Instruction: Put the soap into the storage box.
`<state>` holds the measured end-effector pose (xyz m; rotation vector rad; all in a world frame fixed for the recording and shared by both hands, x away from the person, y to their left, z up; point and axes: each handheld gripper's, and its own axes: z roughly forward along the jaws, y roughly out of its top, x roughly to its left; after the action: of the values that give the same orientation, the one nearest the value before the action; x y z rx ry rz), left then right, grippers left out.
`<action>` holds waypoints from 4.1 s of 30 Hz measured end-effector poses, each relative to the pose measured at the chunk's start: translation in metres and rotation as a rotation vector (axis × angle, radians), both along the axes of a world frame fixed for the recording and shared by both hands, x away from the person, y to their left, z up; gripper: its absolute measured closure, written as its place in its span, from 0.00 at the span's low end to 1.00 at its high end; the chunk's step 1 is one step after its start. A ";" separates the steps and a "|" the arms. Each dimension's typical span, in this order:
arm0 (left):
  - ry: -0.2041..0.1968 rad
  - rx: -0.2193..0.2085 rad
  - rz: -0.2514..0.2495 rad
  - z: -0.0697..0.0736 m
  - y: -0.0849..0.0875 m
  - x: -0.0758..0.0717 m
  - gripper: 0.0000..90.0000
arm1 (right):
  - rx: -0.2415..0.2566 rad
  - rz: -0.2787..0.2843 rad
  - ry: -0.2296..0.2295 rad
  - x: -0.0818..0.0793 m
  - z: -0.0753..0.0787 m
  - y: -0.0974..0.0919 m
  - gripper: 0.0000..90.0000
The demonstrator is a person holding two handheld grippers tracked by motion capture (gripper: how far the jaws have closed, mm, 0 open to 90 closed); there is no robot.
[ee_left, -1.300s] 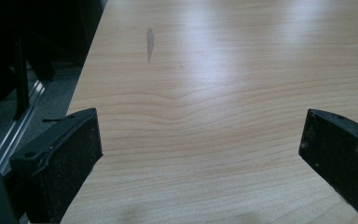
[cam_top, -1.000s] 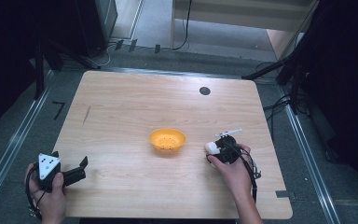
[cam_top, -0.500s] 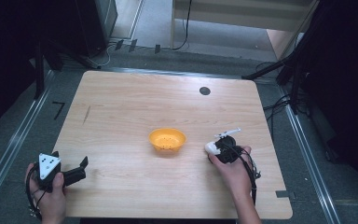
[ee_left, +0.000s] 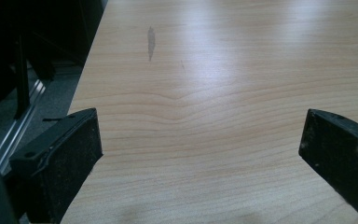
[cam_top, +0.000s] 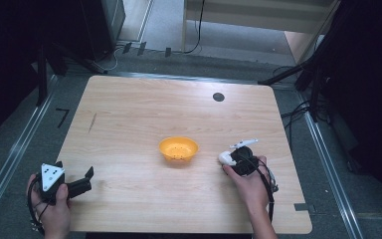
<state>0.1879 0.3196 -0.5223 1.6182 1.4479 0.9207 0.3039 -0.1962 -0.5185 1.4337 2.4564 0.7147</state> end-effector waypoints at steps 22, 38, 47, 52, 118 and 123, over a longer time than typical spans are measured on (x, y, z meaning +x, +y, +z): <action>0.006 0.001 -0.009 0.000 0.000 0.000 0.00 | -0.030 0.125 -0.059 -0.005 0.010 -0.006 0.55; 0.004 -0.003 -0.011 0.000 0.000 0.001 0.00 | 0.019 0.281 -0.110 0.000 0.040 0.005 0.55; 0.004 -0.005 -0.013 0.000 0.000 0.001 0.00 | 0.049 0.349 -0.140 0.007 0.058 0.013 0.55; 0.005 -0.007 -0.012 0.000 0.001 0.001 0.00 | 0.033 0.389 -0.157 0.010 0.065 0.021 0.55; 0.005 -0.004 -0.012 0.000 0.001 0.001 0.00 | 0.010 0.830 -0.168 0.063 0.066 0.121 0.55; 0.005 -0.004 -0.013 0.000 0.001 0.000 0.00 | -0.003 0.849 -0.155 0.065 0.062 0.126 0.55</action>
<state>0.1884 0.3203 -0.5224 1.6262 1.4403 0.9069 0.3691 -0.0706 -0.4563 0.2438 2.8758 0.9037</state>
